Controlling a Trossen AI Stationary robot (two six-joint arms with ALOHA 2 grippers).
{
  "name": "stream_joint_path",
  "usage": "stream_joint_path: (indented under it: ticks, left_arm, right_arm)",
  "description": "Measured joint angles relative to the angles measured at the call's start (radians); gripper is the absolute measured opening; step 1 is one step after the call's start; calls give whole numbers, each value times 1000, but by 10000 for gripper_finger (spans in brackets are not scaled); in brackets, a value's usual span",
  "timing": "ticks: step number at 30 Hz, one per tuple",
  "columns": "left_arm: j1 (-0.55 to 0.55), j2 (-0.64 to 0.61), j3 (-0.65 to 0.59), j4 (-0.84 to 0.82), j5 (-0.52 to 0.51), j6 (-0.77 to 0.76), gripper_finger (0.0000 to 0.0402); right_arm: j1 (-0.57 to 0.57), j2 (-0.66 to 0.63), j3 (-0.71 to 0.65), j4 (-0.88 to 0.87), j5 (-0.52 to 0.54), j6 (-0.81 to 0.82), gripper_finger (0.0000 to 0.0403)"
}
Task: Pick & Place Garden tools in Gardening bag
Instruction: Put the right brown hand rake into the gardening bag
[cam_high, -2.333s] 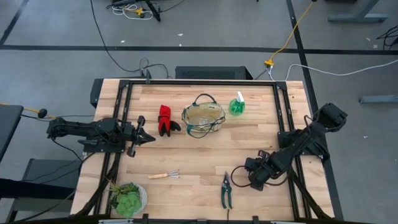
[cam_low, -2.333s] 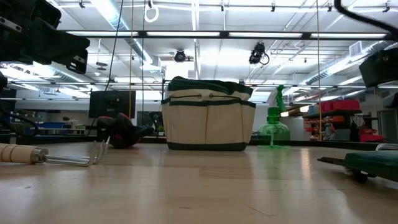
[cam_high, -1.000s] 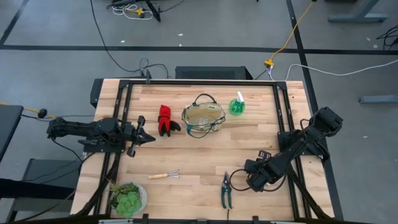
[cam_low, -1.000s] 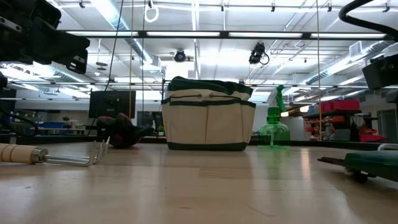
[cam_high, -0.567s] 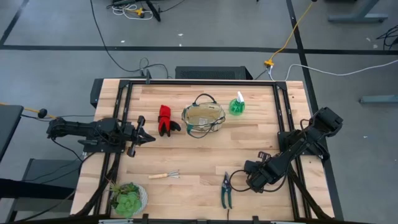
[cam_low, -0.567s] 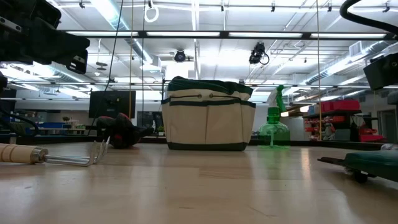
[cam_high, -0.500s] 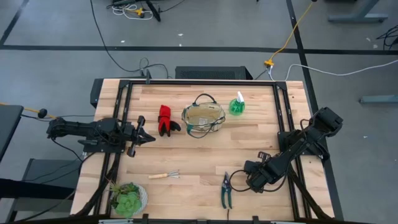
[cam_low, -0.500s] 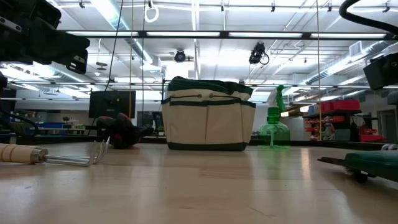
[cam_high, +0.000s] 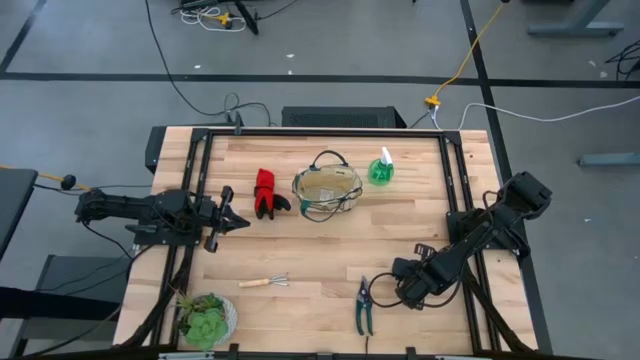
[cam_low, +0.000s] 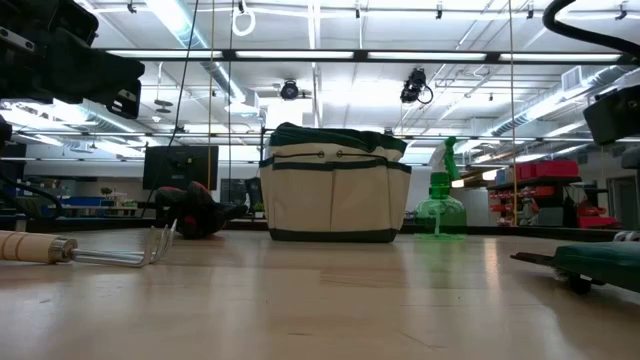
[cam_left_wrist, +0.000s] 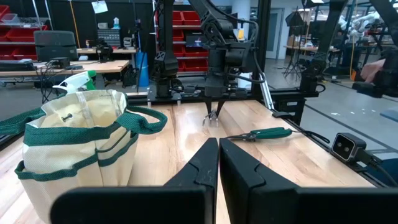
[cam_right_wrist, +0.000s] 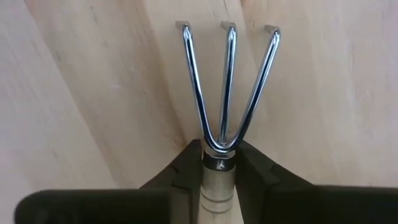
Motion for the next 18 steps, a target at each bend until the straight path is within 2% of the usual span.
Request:
stream_joint_path:
  ticks: [5,18]
  left_arm:
    - [0,0,0,0,0,0,21]
    - [0,0,0,0,0,0,21]
  right_arm:
    - [0,-35,-2,18,-4,-16,56]
    - [-67,-148,0,108,37,-129,56]
